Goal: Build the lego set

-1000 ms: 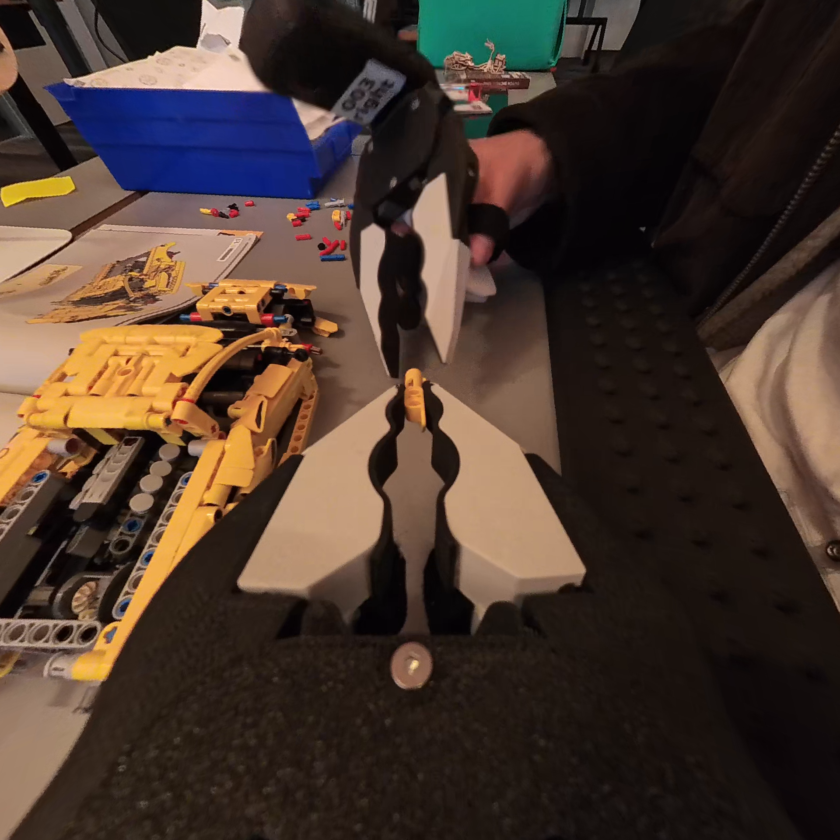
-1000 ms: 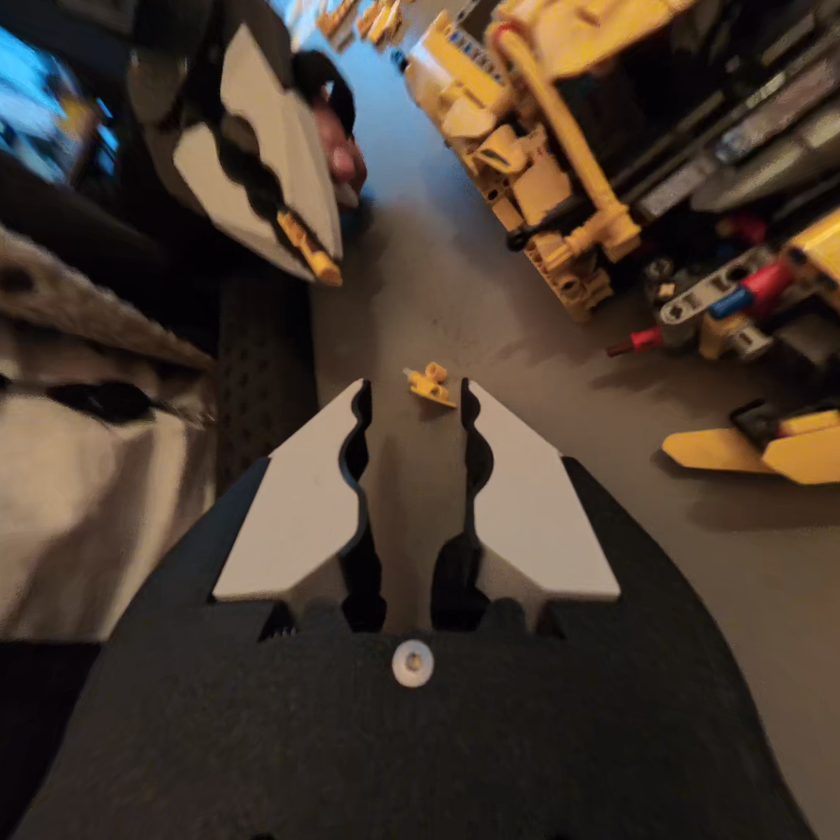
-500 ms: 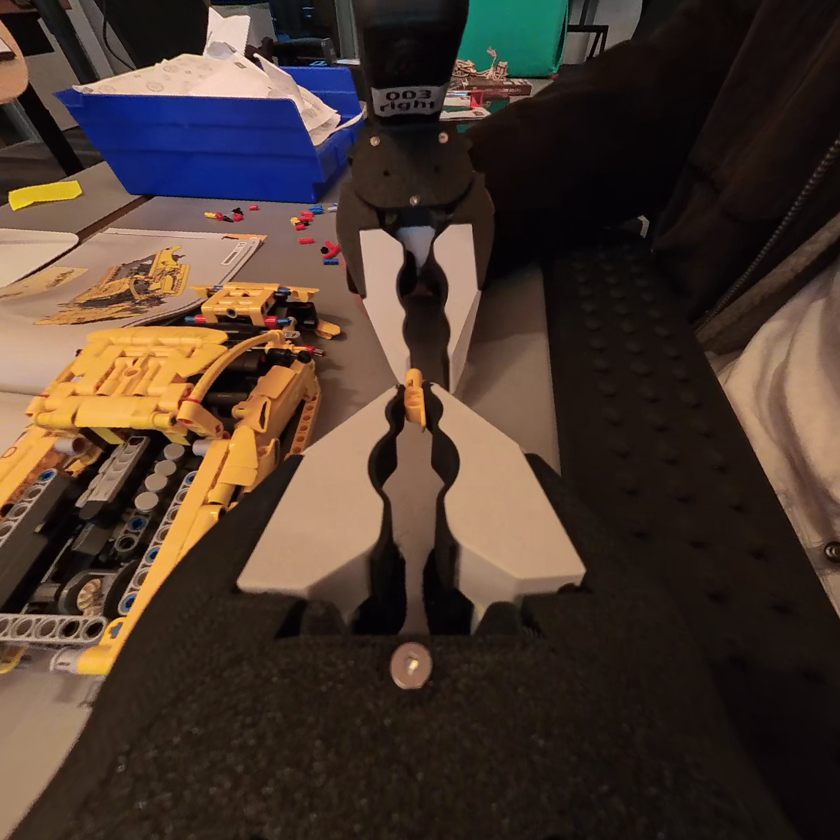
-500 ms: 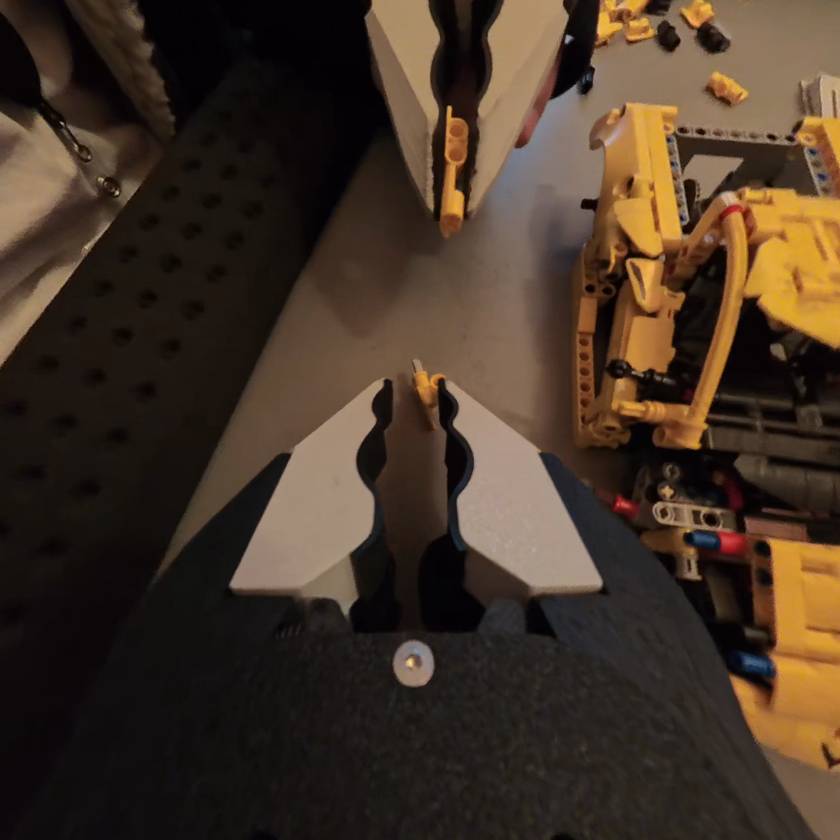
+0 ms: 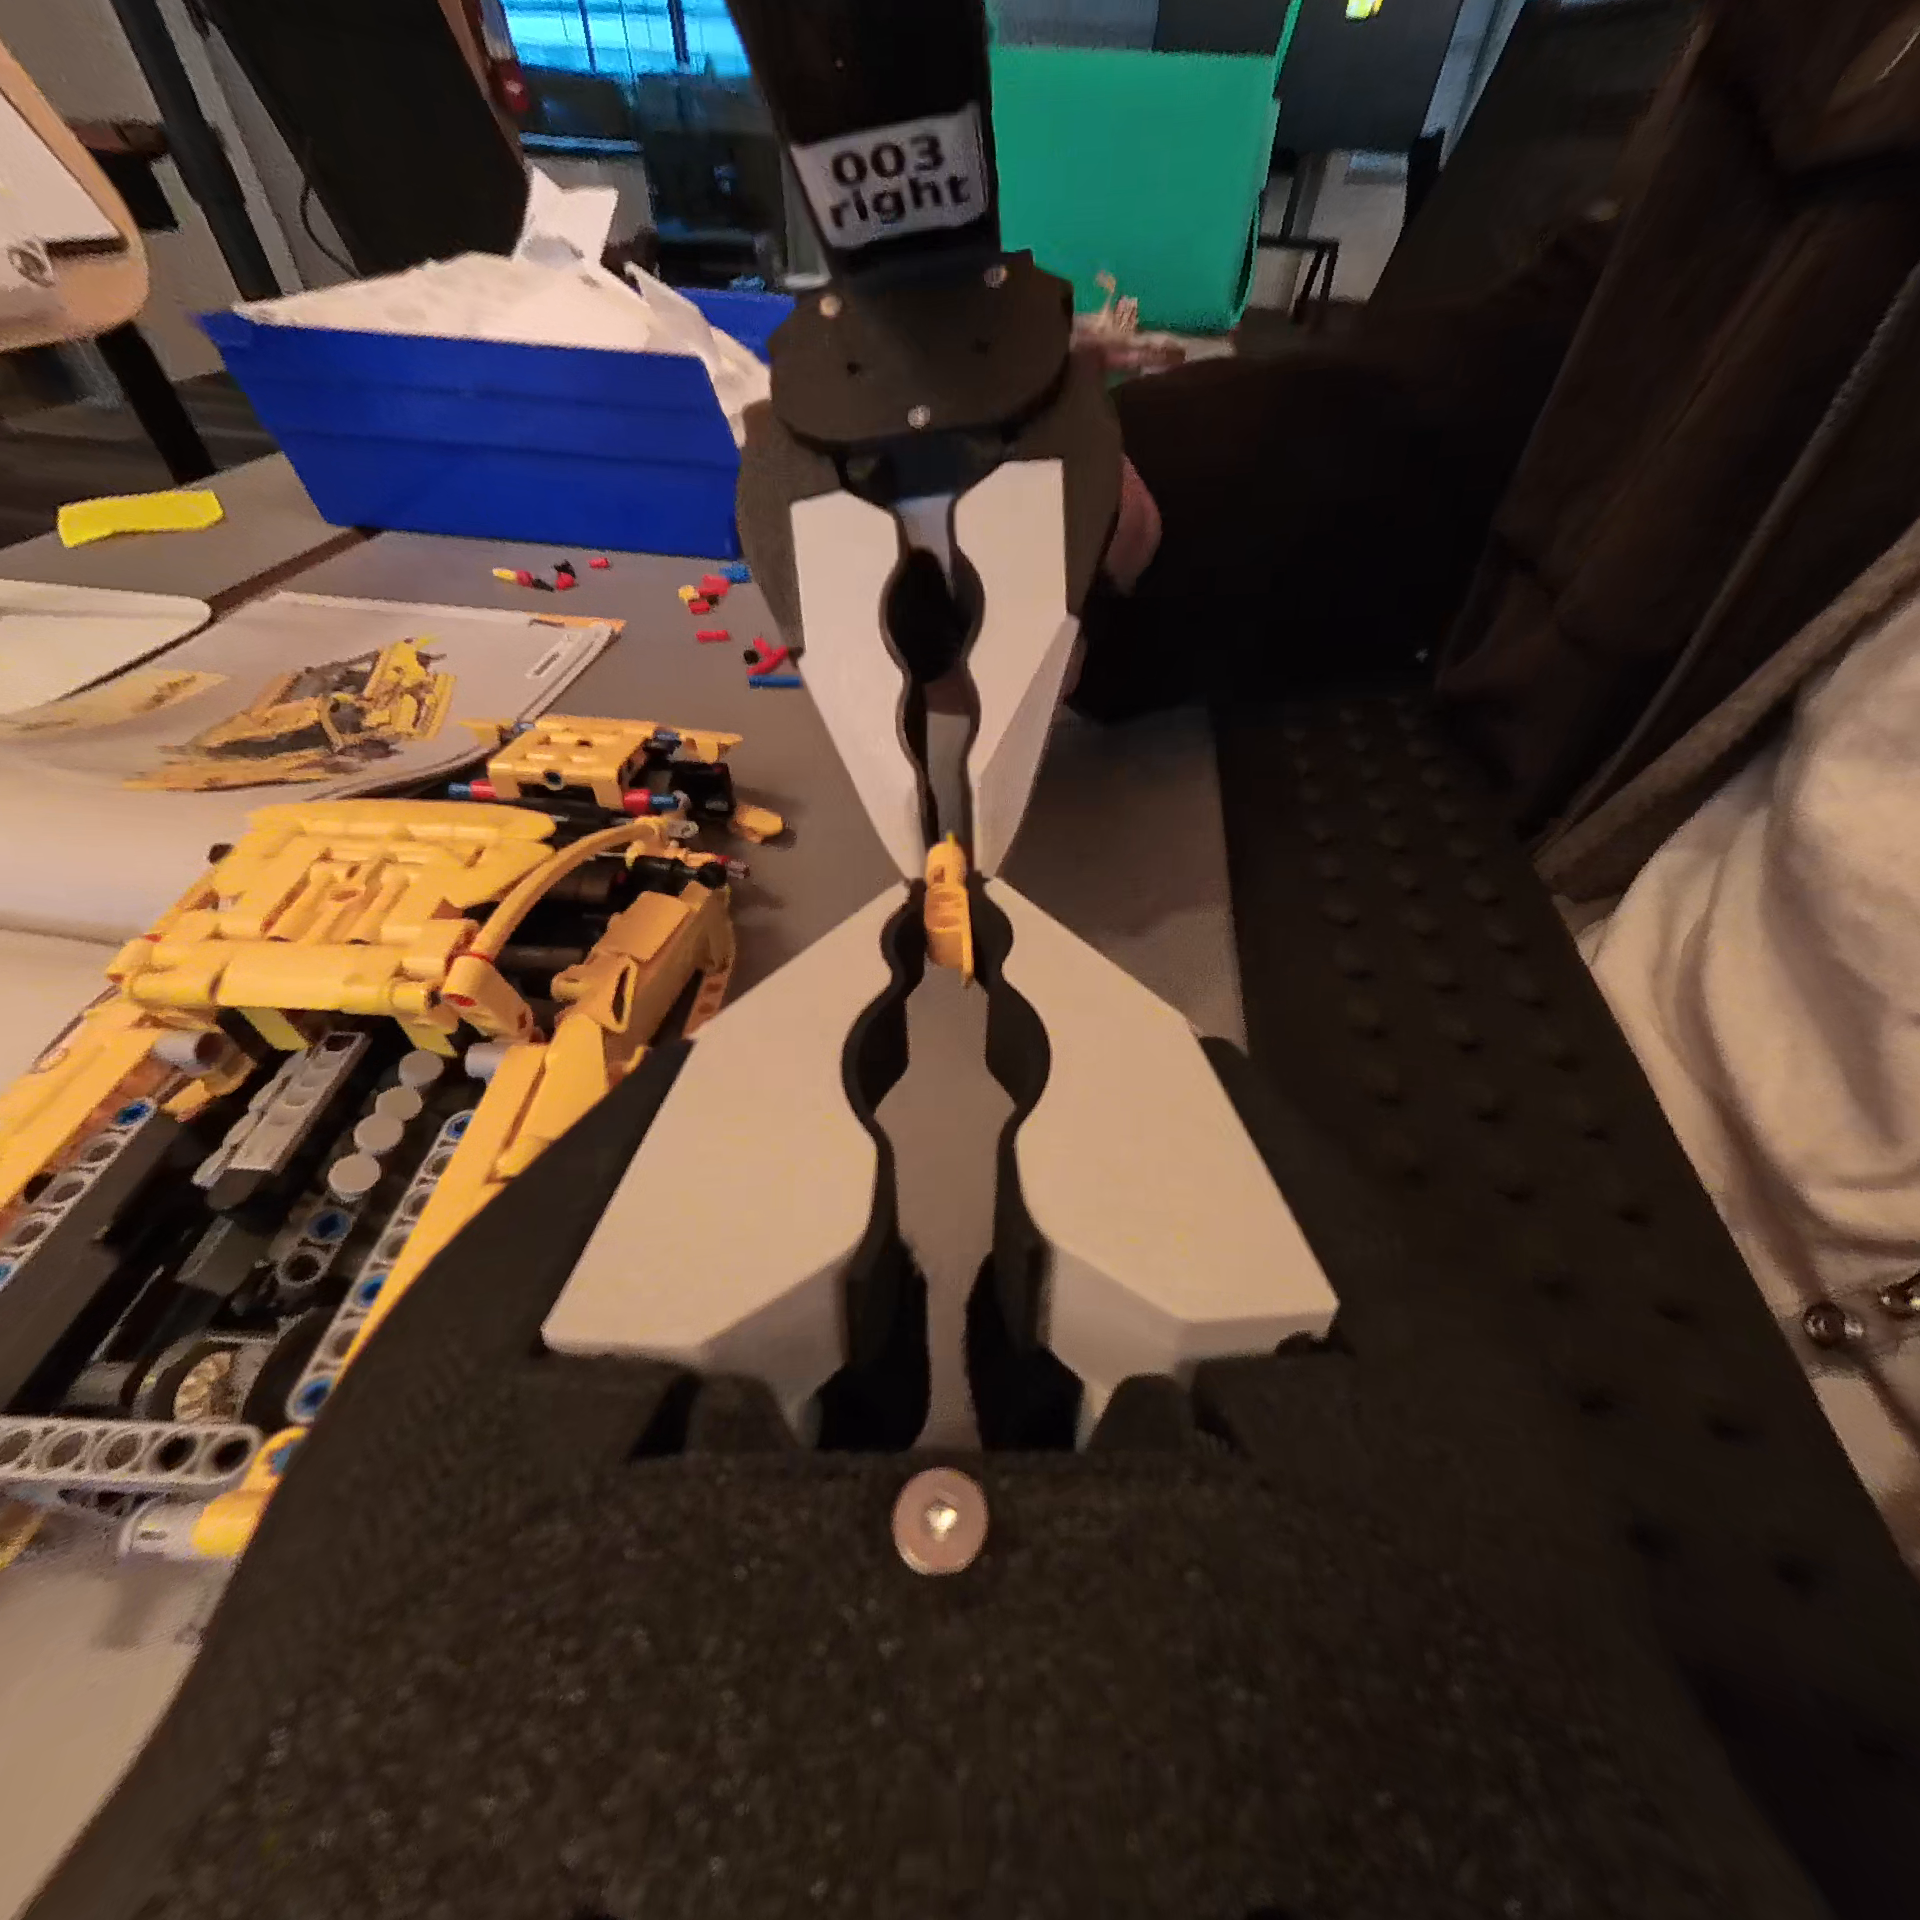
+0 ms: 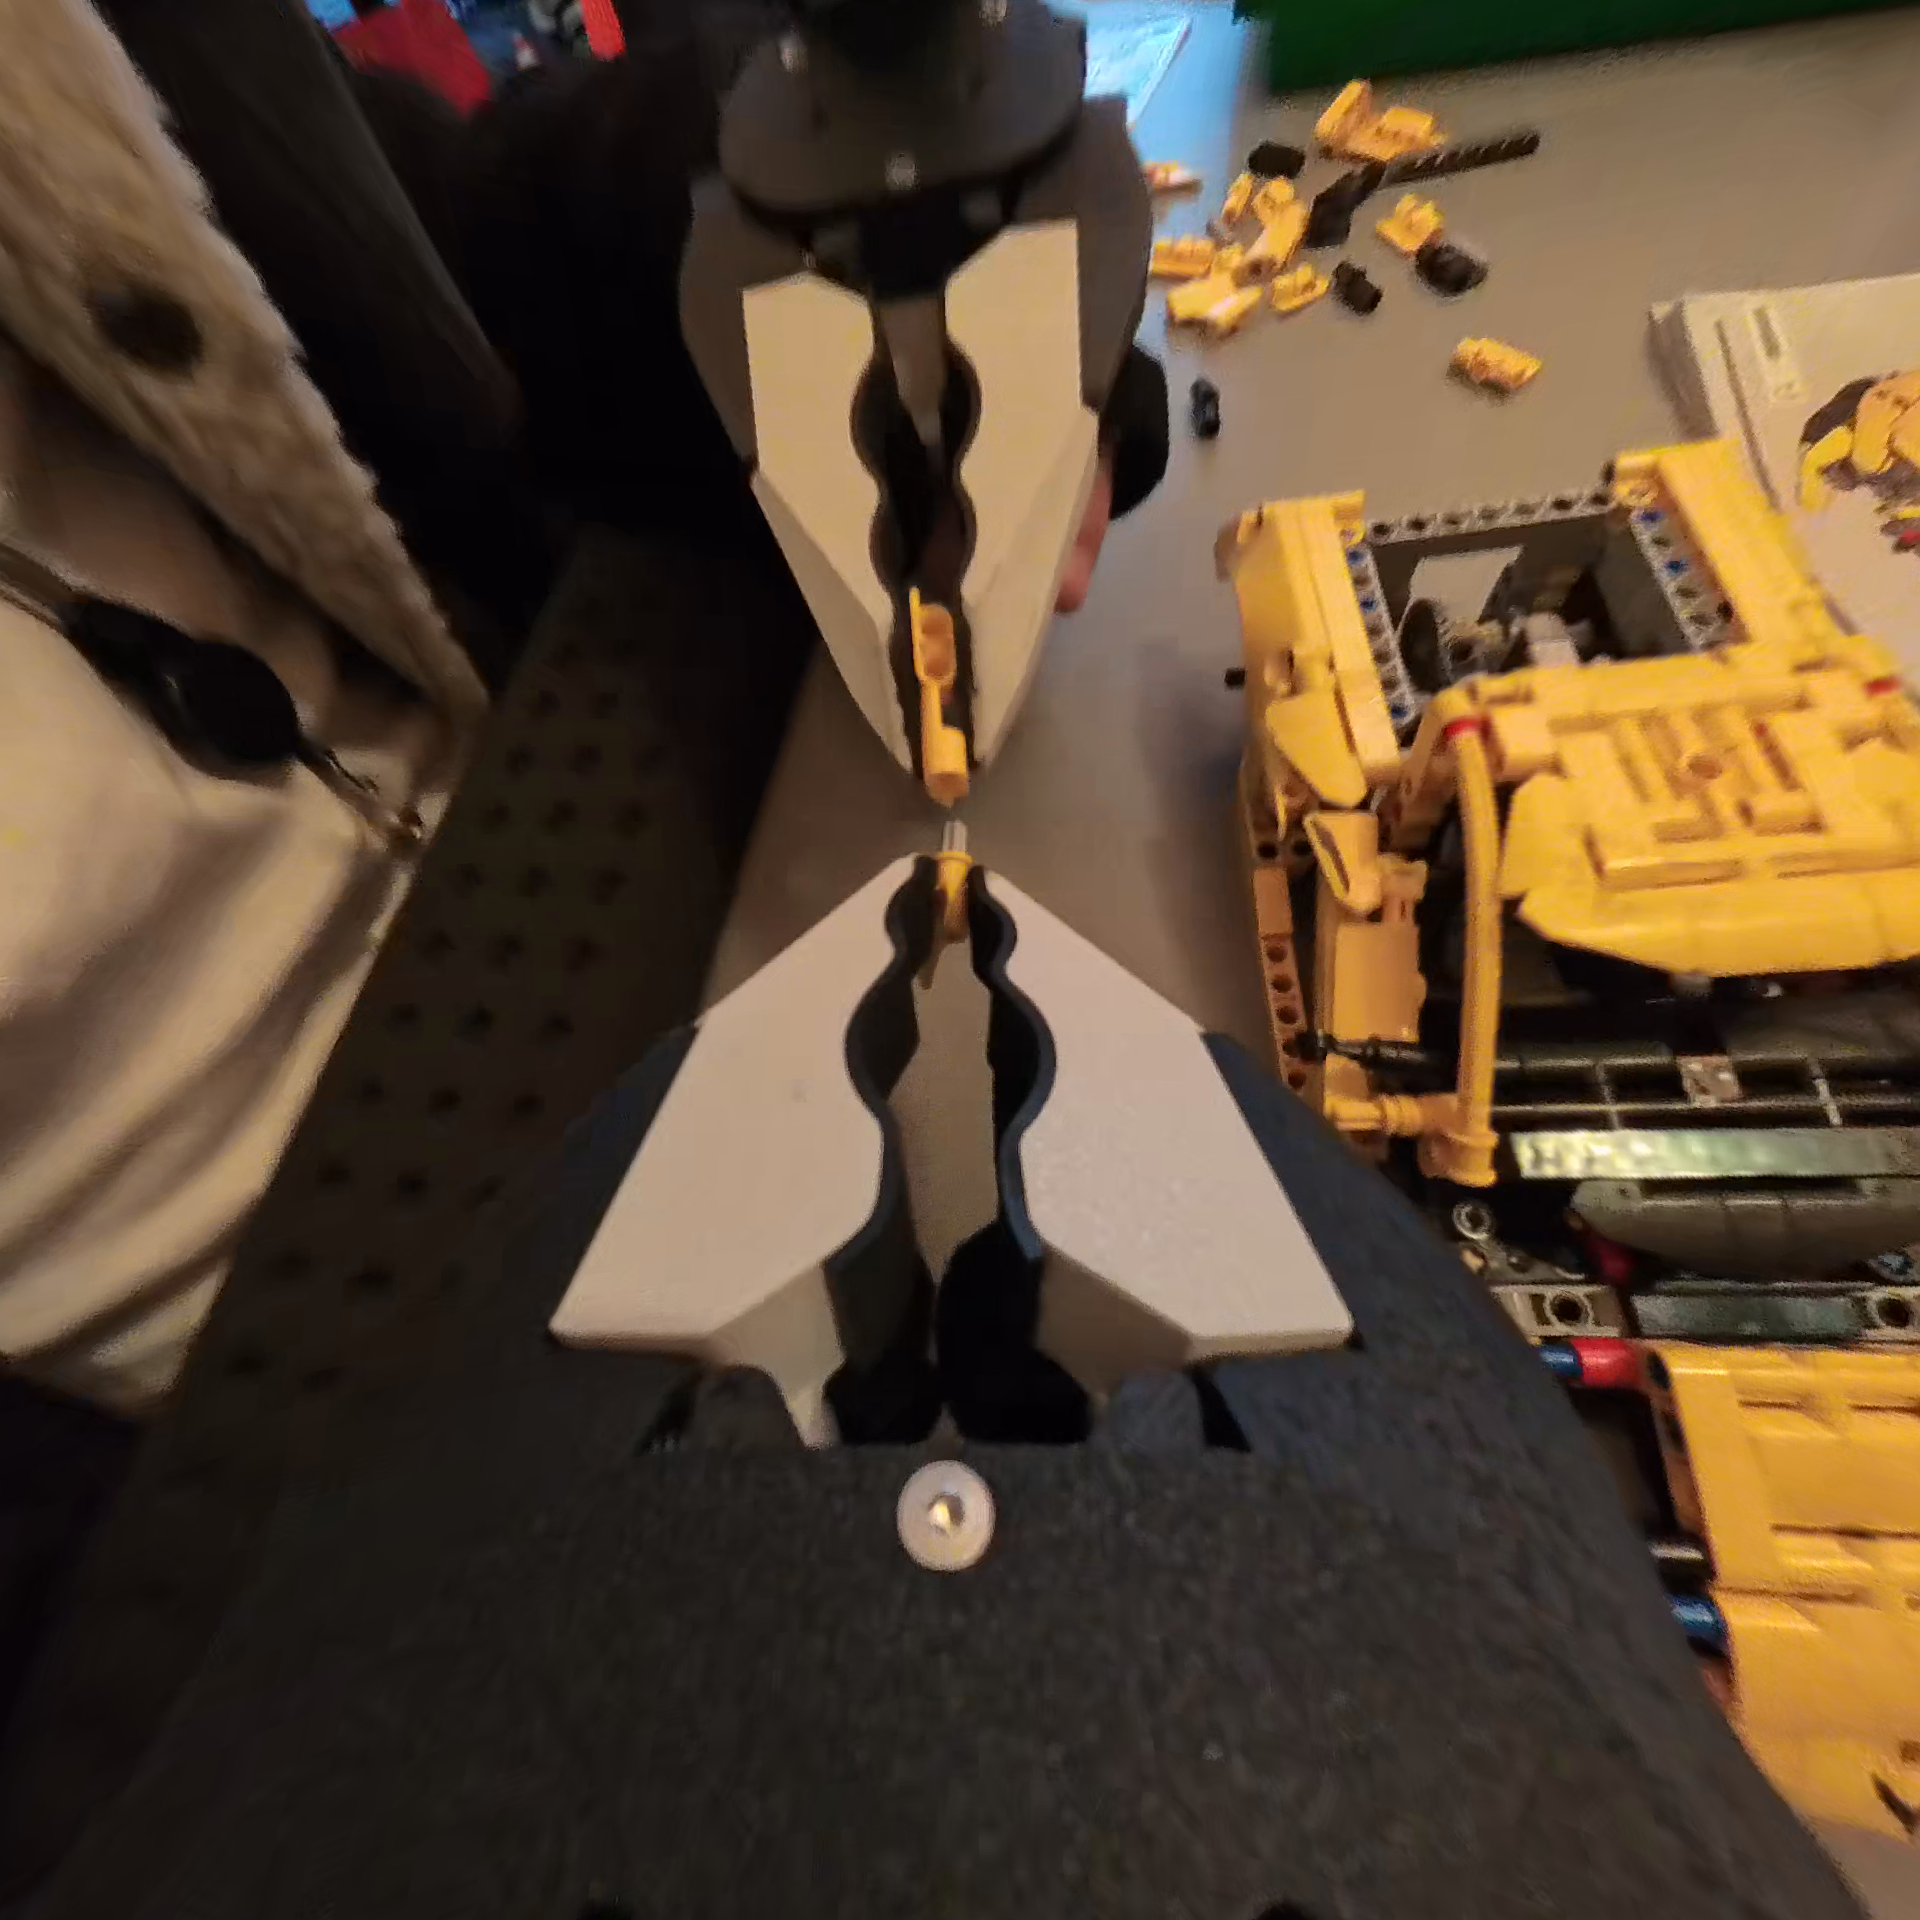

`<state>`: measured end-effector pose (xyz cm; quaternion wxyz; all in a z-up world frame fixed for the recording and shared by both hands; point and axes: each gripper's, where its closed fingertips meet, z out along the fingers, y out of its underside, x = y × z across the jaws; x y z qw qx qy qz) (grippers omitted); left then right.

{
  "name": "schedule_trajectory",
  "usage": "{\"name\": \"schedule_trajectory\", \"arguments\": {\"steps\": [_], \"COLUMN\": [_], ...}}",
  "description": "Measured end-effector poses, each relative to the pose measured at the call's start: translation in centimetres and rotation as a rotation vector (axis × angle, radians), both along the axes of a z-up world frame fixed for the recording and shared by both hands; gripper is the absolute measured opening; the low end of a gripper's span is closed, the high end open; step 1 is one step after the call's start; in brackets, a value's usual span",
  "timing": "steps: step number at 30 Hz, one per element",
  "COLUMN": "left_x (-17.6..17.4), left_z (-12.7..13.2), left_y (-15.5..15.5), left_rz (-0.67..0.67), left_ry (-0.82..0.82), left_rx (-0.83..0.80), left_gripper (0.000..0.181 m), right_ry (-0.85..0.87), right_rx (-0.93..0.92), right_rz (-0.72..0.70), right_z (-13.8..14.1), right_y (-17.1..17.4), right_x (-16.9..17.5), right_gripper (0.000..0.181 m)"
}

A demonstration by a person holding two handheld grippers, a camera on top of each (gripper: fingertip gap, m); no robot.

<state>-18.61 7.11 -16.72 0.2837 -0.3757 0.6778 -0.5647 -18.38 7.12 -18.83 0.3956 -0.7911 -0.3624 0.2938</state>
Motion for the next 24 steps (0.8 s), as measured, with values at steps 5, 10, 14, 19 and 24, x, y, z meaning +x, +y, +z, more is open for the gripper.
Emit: {"name": "schedule_trajectory", "arguments": {"steps": [5, 10, 14, 19, 24], "left_x": [-0.3, -0.4, -0.5, -0.5, -0.4], "left_z": [1.4, 1.4, 1.5, 1.3, 1.0], "left_y": [-0.2, -0.3, -0.4, -0.6, -0.6], "left_rz": [-0.026, -0.032, -0.044, -0.050, -0.049], "left_ry": [-0.055, -0.061, -0.066, -0.064, -0.058], "left_rx": [-0.057, -0.053, -0.066, -0.064, -0.057], "left_gripper": [0.007, 0.007, 0.007, 0.007, 0.007], "right_ry": [-0.029, 0.000, -0.012, -0.001, 0.028], "right_rx": [0.029, 0.045, 0.059, 0.050, 0.020], "right_rz": [-0.057, -0.058, -0.049, -0.059, -0.086], "right_z": [2.2, 2.7, 3.0, 2.9, 2.7], "right_y": [0.2, -0.3, -0.4, -0.5, -0.6], "right_x": [-0.2, 0.0, -0.3, -0.2, -0.3], "right_gripper": [0.005, 0.005, 0.005, 0.005, 0.005]}}
